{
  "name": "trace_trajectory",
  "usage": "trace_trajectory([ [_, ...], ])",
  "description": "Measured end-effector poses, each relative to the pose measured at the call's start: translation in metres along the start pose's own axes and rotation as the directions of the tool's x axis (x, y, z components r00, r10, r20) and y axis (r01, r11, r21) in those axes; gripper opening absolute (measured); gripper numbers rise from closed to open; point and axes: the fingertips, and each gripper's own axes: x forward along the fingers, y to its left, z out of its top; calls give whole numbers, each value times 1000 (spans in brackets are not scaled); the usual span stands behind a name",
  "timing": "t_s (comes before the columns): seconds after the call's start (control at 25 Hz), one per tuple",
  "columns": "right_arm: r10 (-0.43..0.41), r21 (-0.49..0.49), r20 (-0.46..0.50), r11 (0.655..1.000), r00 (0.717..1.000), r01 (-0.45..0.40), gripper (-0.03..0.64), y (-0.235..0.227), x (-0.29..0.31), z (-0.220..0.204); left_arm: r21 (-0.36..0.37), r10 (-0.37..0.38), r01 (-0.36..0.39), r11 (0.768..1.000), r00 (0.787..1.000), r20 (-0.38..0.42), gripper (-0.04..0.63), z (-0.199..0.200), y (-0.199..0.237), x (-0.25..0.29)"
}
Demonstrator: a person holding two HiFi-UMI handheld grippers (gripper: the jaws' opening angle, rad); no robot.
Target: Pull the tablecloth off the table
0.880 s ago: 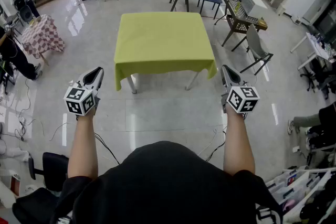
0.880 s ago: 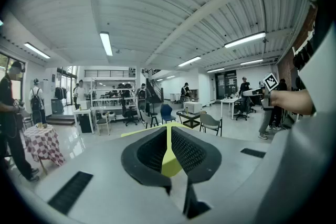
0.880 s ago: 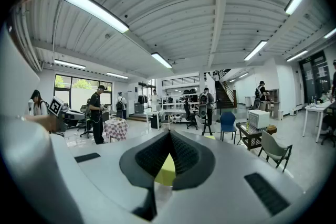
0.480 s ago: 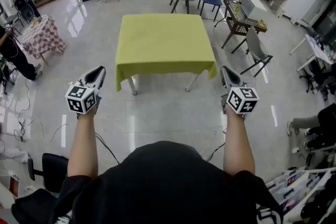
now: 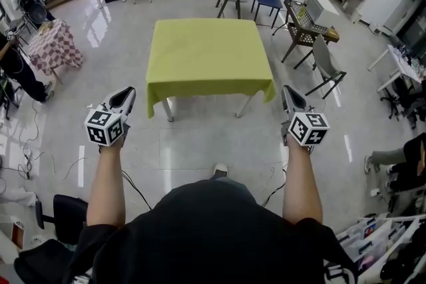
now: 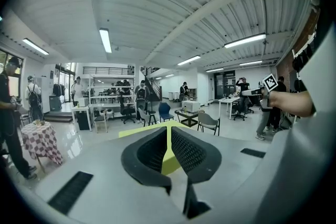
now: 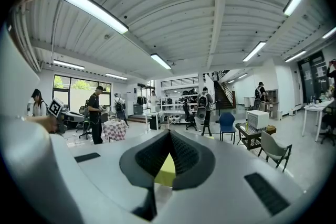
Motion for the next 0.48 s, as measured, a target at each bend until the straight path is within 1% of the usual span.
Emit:
trace_trajectory([
  [0.2, 6, 12, -10, 1000, 1000, -6, 14, -13, 19, -11, 0, 7, -7, 1000, 1000, -17, 43, -7, 5, 19],
  [0.48, 17, 21, -23, 1000, 1000, -16, 14, -64, 70, -11, -1, 22, -22, 1000, 999, -40, 43, 1, 10, 83],
])
